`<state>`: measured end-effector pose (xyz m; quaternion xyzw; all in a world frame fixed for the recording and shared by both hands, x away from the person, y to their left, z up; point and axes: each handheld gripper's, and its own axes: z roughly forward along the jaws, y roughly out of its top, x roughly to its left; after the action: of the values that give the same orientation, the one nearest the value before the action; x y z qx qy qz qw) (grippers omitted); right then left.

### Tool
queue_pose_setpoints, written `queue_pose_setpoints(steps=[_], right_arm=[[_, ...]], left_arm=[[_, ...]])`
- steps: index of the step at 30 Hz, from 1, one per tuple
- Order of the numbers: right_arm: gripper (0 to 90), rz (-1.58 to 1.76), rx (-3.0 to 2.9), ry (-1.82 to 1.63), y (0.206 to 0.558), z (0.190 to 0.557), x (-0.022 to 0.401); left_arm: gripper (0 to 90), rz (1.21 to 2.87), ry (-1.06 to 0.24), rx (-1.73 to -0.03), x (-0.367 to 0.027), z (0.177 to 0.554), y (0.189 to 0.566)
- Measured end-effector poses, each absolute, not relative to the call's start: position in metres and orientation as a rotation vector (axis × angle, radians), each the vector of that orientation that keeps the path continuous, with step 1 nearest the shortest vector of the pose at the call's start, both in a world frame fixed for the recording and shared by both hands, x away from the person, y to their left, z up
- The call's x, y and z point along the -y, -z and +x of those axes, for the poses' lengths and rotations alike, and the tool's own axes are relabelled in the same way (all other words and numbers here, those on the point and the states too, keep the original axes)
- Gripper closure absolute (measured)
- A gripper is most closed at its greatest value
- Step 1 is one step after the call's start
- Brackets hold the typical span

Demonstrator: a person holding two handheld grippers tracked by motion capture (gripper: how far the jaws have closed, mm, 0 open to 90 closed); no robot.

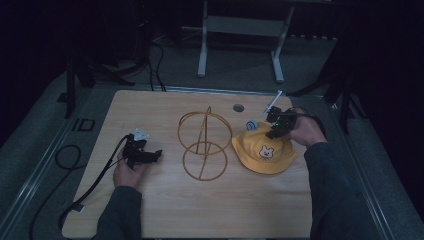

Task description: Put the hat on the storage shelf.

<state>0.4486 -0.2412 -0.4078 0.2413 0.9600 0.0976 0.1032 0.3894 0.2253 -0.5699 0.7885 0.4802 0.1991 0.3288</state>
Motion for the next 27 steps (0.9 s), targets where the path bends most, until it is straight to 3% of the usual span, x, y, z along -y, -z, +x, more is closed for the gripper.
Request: queue_pose_setpoints(steps=[27], right_arm=[[75.2,0.490,-2.824,-0.364,0.352,0.408,0.231]], left_arm=[[14.3,2.063,-0.517,-1.258,-0.225,0.389,0.570]])
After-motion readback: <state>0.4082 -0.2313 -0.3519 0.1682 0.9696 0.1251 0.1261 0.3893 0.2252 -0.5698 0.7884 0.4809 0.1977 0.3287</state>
